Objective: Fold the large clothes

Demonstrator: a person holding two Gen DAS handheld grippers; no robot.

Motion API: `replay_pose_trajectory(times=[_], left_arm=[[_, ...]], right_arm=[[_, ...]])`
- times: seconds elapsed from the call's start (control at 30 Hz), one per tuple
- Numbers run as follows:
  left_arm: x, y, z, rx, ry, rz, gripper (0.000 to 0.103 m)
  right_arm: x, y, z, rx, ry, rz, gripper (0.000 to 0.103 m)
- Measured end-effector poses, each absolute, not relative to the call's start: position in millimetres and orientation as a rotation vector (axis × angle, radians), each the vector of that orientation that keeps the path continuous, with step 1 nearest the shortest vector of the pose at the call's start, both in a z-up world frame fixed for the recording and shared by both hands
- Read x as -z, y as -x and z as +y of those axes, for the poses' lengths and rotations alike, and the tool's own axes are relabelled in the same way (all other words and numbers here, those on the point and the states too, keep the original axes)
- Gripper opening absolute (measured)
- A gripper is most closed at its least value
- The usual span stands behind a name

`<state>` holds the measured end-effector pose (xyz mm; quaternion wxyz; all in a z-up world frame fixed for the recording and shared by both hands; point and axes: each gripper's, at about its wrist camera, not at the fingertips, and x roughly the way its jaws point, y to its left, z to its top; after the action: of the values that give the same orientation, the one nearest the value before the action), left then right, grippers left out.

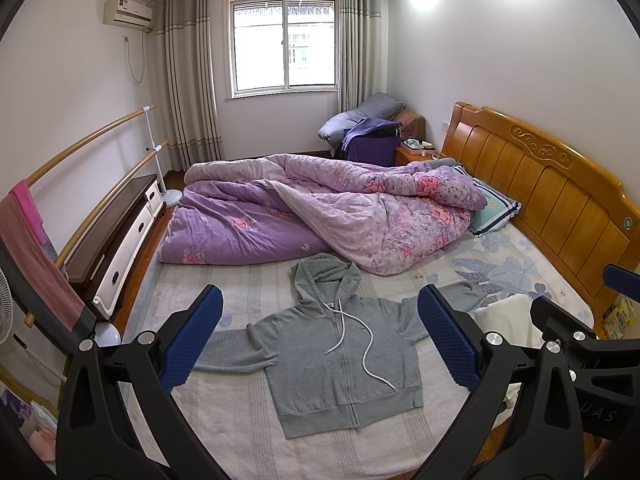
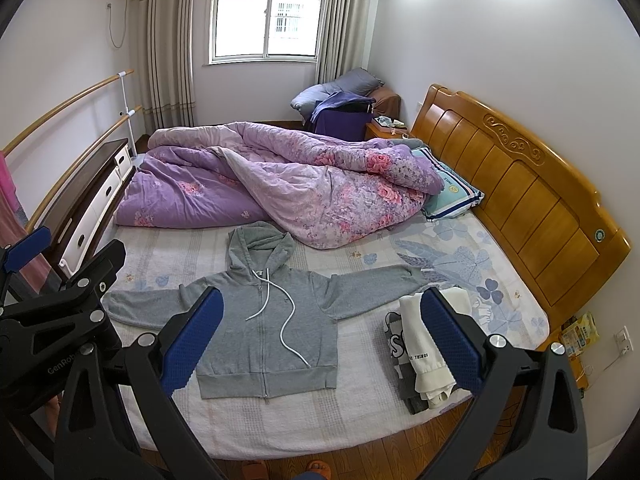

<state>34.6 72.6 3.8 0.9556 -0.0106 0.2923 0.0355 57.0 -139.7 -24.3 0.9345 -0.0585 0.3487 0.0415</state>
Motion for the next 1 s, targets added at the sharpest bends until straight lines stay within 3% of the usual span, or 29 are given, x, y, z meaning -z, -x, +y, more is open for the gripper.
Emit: replay_pose_trajectory(times=[1.0], left_arm=[[0,-41,87,-0.067,0.016,0.599,0.098]], right_arm=[[27,-66,-140,-0.093,0.122,0.727,0.095]])
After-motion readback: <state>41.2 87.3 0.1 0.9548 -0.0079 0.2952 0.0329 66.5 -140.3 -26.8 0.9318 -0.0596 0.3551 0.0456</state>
